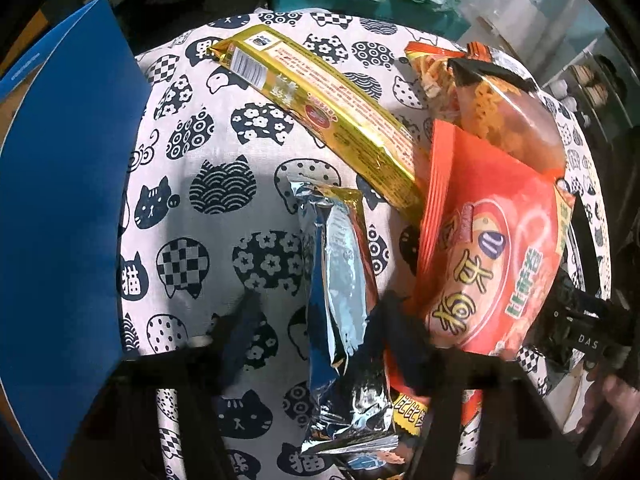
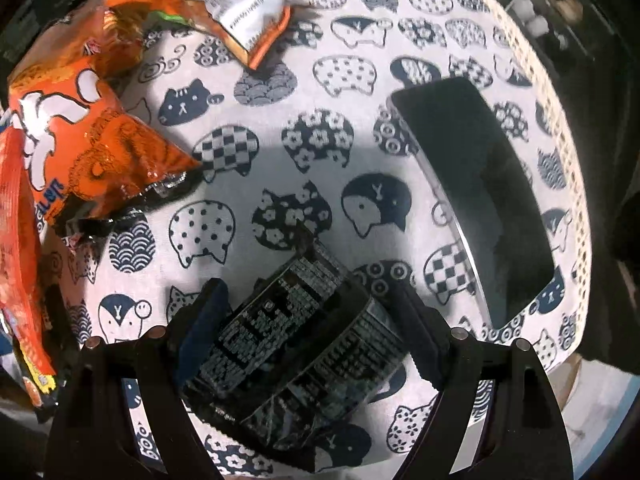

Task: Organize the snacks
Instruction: 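Grasp the silver foil bar with the left tool while the right tool grasps the black packet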

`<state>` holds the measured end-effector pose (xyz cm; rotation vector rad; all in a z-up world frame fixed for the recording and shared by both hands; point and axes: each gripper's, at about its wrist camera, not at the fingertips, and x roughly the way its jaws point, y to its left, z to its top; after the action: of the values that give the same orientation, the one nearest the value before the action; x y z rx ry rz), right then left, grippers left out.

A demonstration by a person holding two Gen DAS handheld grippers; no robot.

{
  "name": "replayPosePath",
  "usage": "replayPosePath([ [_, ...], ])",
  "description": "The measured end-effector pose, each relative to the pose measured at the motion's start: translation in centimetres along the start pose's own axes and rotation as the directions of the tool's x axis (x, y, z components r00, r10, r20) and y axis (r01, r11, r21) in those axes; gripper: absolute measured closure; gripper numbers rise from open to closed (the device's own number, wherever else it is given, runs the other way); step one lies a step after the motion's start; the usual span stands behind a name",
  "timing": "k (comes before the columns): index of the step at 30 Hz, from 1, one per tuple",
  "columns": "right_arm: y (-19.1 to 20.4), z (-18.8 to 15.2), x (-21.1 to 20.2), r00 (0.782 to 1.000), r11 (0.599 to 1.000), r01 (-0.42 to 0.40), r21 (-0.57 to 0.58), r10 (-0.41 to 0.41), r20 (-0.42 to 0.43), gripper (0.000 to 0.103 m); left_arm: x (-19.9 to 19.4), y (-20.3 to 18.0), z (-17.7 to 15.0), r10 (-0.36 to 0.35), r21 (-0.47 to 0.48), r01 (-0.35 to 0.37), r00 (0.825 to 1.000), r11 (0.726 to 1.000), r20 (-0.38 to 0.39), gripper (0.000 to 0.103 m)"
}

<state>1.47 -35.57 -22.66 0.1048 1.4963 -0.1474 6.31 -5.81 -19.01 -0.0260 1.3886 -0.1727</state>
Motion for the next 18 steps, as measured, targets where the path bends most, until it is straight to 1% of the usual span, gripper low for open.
replayPosePath([
  [1, 0.0, 0.0, 0.0, 1.000, 1.000, 0.004, -0.006, -0.004, 0.004, 0.021, 0.2, -0.2, -0.2, -0.005, 0.006, 0.005, 1.000, 1.000, -0.010, 0.067],
  [3, 0.9, -0.7, 0.0, 1.000, 1.000, -0.010, -0.028, 0.010, 0.003, 0.021, 0.2, -0.2, -0.5, 0.003, 0.015, -0.003, 1.000, 1.000, -0.011, 0.073],
  [5, 1.6, -1.3, -0.2, 1.000, 0.998, -0.026, -0.048, 0.026, 0.011, 0.023, 0.1, -0.2, -0.6, 0.004, 0.013, -0.004, 1.000, 1.000, 0.001, 0.074],
  [7, 2.5, -1.5, -0.3, 0.999, 0.996, -0.034, -0.084, 0.036, 0.029, 0.033, -0.1, -0.1, -0.8, -0.003, 0.007, 0.003, 1.000, 1.000, 0.005, 0.074],
  [8, 3.0, -1.6, -0.4, 0.998, 0.994, -0.042, -0.101, 0.046, 0.036, 0.043, -0.1, -0.1, -0.9, -0.003, 0.003, 0.003, 1.000, 1.000, 0.012, 0.074],
  [10, 4.3, -1.8, -1.2, 0.997, 0.991, -0.053, -0.121, 0.058, 0.044, 0.050, -0.7, 0.0, -1.0, -0.001, 0.001, 0.001, 1.000, 1.000, 0.026, 0.074],
  [15, 5.7, -1.6, -2.3, 0.993, 0.985, -0.062, -0.159, 0.076, 0.086, 0.064, -2.0, 0.6, -1.0, -0.001, -0.003, 0.001, 0.999, 1.000, 0.051, 0.074],
  [18, 5.8, -1.1, -2.9, 0.991, 0.984, -0.059, -0.171, 0.078, 0.107, 0.065, -2.6, 0.5, -1.1, -0.009, -0.005, 0.009, 0.998, 1.000, 0.061, 0.074],
])
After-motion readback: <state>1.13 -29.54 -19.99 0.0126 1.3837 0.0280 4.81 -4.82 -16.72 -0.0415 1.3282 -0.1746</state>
